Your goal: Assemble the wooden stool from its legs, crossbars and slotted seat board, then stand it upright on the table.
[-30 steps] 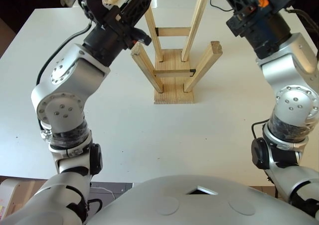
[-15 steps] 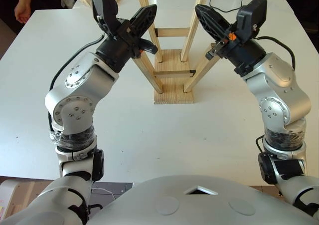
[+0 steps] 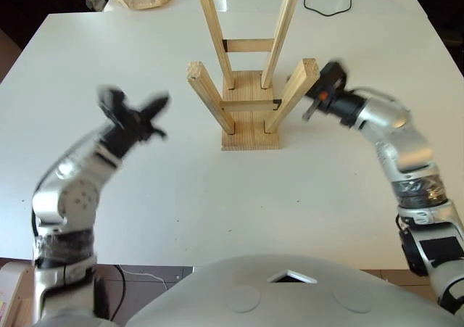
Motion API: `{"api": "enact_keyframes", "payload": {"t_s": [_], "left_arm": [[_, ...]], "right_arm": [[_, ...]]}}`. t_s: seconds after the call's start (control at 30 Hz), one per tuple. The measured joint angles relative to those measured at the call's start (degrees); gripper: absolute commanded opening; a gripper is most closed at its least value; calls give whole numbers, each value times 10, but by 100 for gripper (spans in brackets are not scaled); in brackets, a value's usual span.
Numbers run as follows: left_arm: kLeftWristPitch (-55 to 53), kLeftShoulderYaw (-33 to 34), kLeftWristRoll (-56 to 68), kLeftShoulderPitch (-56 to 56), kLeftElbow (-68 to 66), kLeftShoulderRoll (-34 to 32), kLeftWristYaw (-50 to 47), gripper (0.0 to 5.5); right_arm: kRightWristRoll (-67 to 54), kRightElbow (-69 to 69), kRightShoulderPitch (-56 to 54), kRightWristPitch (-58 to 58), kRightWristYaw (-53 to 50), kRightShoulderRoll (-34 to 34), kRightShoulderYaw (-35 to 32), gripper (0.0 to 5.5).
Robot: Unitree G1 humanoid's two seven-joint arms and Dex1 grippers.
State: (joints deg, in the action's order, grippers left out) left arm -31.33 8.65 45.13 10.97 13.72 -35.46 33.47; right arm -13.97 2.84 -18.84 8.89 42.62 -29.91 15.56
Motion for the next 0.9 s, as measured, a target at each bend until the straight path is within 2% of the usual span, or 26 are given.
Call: {"api": "enact_keyframes", "payload": {"t_s": [0.2,0.37,0.47,0.57,0.73,0.8,0.9], "left_arm": [[23,-54,-53,-28,11,24,35,3],[41,-128,-146,-72,-40,50,36,3],[61,-141,-181,-99,-68,61,28,3],[82,-139,-208,-128,-108,76,5,3],[121,-89,-243,-153,-180,88,-47,3],[118,-69,-248,-150,-201,86,-57,3],[118,-28,-236,-134,-204,94,-65,3]], "right_arm": [[38,113,-70,-102,71,24,3,0],[38,123,-72,-137,175,32,42,0],[55,106,-47,-134,169,48,62,0],[76,75,-3,-120,123,75,70,0],[78,12,81,-82,77,83,66,0],[72,-12,104,-65,68,77,51,0],[29,-71,154,-38,98,32,22,0]]}}
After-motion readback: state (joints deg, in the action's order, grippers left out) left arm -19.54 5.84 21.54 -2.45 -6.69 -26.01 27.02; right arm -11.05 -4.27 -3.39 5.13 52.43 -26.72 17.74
